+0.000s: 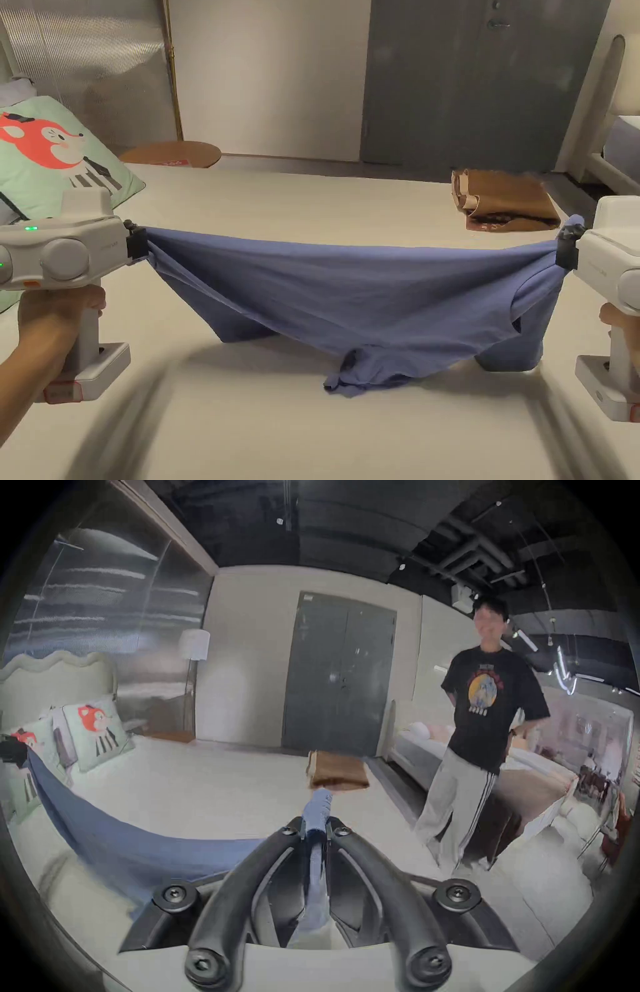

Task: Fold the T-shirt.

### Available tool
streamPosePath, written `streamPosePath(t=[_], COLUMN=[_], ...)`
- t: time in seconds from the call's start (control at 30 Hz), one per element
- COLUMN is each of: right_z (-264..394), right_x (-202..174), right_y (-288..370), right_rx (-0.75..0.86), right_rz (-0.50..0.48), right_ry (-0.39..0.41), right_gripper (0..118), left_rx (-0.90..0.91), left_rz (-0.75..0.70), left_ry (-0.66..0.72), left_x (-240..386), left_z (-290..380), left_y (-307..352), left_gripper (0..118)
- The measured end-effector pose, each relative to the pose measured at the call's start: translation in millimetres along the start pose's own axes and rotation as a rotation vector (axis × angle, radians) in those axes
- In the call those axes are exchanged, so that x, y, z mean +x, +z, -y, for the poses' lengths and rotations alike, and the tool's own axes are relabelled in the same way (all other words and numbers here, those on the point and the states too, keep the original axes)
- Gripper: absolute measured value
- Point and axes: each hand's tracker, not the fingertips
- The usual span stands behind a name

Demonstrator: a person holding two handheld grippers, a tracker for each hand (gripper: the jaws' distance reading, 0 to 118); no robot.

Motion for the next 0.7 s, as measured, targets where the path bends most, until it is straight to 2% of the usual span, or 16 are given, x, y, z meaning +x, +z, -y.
streamPosePath(t=[0.2,0.33,0.57,0.7], right_z=[96,154,214,240], right_x=[-6,-5,4,6], right_y=[21,62,139,188], right_rx=[-0.164,-0.267,-0.347,-0.38], right_rz=[-0.058,-0.071,-0.047,-0.029], right_ry=[-0.084,-0.147,-0.192,-0.2], right_gripper=[8,8,8,8], left_rx=[-0.151,-0.245,-0.305,-0.373], left_rz=[-0.036,-0.043,-0.031,-0.038], left_ry=[0.018,0.038,0.06,-0.005], left_x=[-32,-52,-69,-76], left_z=[102,164,226,254], left_y=[25,59,126,160], left_gripper=[5,4,4,4])
